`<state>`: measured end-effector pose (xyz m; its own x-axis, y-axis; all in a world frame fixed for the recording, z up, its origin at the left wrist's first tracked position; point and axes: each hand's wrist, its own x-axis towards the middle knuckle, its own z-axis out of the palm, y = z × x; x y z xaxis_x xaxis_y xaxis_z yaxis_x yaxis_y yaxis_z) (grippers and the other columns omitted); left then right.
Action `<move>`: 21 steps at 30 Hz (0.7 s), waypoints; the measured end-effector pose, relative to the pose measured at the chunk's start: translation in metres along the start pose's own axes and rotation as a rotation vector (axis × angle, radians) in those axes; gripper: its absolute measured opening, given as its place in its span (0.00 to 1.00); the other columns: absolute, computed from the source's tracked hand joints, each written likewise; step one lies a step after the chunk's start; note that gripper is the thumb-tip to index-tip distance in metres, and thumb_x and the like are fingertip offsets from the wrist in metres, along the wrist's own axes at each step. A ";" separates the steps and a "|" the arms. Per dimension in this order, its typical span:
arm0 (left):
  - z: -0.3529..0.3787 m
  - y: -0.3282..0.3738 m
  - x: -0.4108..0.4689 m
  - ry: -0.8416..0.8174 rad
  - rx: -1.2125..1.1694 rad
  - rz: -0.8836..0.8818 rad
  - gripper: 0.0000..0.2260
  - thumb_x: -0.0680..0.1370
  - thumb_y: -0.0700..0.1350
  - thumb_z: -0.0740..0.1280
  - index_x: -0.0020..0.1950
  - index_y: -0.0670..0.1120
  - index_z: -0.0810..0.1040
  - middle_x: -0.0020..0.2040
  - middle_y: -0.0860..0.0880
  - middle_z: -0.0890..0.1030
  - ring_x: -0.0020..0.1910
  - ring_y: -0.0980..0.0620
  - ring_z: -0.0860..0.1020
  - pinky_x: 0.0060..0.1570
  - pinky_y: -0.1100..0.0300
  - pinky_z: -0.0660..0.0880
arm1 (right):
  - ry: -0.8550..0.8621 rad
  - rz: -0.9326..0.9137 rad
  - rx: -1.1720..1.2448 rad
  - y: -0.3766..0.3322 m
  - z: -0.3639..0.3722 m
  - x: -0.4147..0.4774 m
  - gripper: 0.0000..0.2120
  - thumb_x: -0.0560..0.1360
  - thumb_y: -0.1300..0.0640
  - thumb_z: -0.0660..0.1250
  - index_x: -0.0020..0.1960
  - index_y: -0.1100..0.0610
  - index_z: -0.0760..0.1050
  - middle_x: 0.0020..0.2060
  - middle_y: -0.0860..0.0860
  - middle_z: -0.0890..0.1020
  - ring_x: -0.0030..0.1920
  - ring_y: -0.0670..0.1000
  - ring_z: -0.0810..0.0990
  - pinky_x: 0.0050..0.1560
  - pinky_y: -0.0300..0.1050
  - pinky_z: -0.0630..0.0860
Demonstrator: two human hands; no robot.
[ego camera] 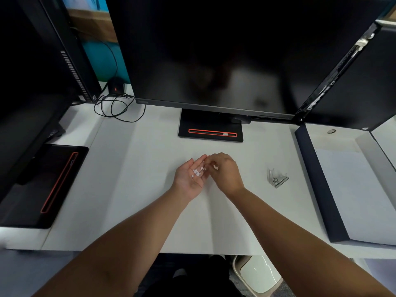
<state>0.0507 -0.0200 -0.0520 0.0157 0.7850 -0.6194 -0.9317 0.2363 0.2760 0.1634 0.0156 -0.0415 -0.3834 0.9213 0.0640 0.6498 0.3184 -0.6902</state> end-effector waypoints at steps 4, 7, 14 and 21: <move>-0.002 0.008 -0.001 -0.024 -0.040 -0.003 0.17 0.83 0.44 0.53 0.59 0.34 0.76 0.55 0.39 0.81 0.55 0.44 0.80 0.57 0.53 0.75 | 0.052 0.025 0.062 0.008 -0.010 0.002 0.09 0.77 0.63 0.62 0.51 0.58 0.81 0.48 0.53 0.83 0.47 0.49 0.78 0.46 0.29 0.69; -0.007 0.019 0.000 -0.033 -0.060 0.004 0.17 0.83 0.44 0.53 0.59 0.34 0.75 0.55 0.39 0.81 0.59 0.42 0.78 0.63 0.51 0.73 | 0.024 0.060 -0.042 0.034 -0.019 -0.008 0.14 0.76 0.69 0.60 0.56 0.62 0.80 0.55 0.57 0.82 0.55 0.54 0.80 0.56 0.31 0.67; -0.016 0.028 0.001 -0.034 -0.077 0.024 0.17 0.83 0.44 0.53 0.59 0.34 0.76 0.56 0.39 0.81 0.57 0.43 0.79 0.64 0.52 0.72 | -0.071 -0.128 -0.245 0.076 -0.010 -0.043 0.23 0.67 0.72 0.58 0.56 0.59 0.81 0.45 0.57 0.81 0.44 0.61 0.78 0.50 0.46 0.75; -0.017 0.026 -0.001 -0.032 -0.063 0.016 0.17 0.83 0.44 0.54 0.58 0.34 0.76 0.55 0.39 0.81 0.56 0.43 0.80 0.60 0.51 0.74 | -0.037 -0.153 -0.217 0.075 -0.002 -0.047 0.12 0.73 0.66 0.66 0.55 0.59 0.81 0.43 0.55 0.81 0.44 0.59 0.78 0.47 0.39 0.70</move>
<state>0.0205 -0.0245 -0.0562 0.0110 0.8066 -0.5910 -0.9528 0.1878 0.2386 0.2309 -0.0036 -0.0948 -0.5091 0.8514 0.1261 0.7066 0.4971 -0.5037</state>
